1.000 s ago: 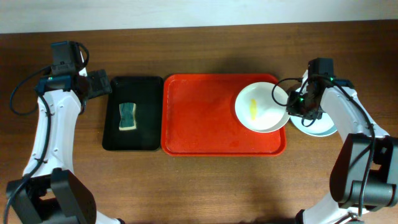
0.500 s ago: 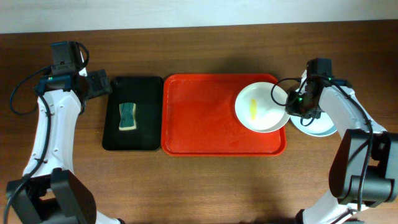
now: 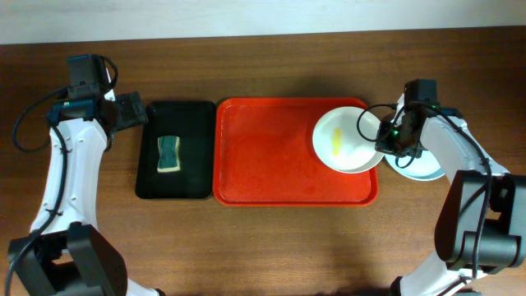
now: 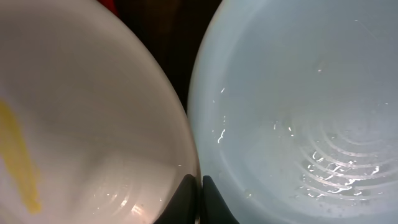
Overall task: Clean dirty plates on tray and stack at the side
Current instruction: 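Grip the white plate rim with the right gripper and drag it left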
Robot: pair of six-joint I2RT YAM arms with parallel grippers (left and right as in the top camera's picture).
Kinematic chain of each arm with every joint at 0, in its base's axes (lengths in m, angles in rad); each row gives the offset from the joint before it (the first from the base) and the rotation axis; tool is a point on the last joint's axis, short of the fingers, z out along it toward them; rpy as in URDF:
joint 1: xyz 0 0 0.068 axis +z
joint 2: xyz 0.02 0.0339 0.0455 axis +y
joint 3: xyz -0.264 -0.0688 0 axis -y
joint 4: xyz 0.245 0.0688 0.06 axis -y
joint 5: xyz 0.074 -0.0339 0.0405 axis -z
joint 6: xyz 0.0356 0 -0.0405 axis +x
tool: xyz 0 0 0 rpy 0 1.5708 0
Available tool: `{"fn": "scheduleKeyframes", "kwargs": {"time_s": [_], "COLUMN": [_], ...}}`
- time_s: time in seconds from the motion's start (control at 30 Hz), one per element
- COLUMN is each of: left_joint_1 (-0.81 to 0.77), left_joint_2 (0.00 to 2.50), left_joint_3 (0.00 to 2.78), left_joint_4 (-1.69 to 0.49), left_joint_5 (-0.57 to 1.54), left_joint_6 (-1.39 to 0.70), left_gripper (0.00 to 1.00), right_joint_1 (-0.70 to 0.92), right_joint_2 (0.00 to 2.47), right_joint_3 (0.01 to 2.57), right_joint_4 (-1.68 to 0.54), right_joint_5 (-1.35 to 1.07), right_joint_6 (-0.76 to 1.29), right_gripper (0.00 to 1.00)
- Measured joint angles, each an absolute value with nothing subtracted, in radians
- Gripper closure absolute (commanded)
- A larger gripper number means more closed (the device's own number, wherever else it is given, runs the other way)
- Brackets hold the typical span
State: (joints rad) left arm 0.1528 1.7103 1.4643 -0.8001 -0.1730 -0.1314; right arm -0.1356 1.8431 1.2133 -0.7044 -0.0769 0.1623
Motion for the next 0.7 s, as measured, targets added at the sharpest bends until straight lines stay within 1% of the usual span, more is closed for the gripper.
{"fn": "scheduleKeyframes", "kwargs": {"time_s": [0.33, 0.53, 0.63, 0.7], "left_joint_1": [0.153, 0.153, 0.153, 0.153], "left_joint_2": [1.71, 1.71, 1.71, 1.71], "left_joint_3": [1.464, 1.464, 1.464, 1.464], "left_joint_4": [-0.8, -0.8, -0.8, -0.8], "left_joint_5": [-0.173, -0.173, -0.173, -0.173], "left_joint_6": [-0.131, -0.131, -0.131, -0.131], "left_gripper": [0.01, 0.0, 0.01, 0.01], "right_joint_1": [-0.11, 0.04, 0.149, 0.192], "right_joint_2": [1.843, 1.843, 1.843, 1.843], "right_joint_3": [1.208, 1.207, 1.206, 1.206], "right_joint_4": [-0.719, -0.693, -0.656, -0.638], "right_joint_5": [-0.225, -0.253, -0.247, -0.233], "right_joint_6": [0.173, 0.216, 0.3, 0.356], "right_gripper": [0.96, 0.96, 0.96, 0.96]}}
